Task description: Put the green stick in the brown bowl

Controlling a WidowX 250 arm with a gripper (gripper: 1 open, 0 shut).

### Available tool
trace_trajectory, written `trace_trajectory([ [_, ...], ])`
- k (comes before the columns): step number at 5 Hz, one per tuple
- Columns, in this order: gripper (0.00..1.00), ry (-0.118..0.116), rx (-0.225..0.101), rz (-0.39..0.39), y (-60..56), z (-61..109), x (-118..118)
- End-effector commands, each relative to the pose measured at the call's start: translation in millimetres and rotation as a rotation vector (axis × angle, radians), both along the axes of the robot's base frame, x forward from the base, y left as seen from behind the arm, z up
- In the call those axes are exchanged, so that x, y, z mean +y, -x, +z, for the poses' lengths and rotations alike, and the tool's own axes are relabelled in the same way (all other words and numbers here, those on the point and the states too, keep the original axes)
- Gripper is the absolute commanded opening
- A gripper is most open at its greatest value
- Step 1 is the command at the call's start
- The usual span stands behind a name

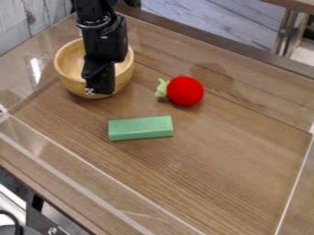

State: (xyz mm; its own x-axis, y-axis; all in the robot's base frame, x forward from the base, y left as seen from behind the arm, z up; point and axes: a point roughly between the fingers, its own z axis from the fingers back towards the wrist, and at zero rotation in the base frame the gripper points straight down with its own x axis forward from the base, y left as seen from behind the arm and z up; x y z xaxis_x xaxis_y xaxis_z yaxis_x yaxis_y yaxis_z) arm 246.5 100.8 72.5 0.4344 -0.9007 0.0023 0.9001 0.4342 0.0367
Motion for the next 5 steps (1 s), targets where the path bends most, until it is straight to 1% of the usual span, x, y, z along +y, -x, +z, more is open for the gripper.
trace_trajectory([
  [1,1.00,-0.013,-0.065,-0.063,-5.1,12.6,-17.6],
  [2,1.00,0.000,-0.083,-0.148,-3.1,10.9,-40.9],
  [3,1.00,0.009,-0.108,-0.095,1.4,7.3,-59.0],
  [4,1.00,0.008,-0.123,-0.027,3.8,1.7,-68.0],
  [5,1.00,0.016,-0.140,0.037,3.9,-4.2,-73.5],
])
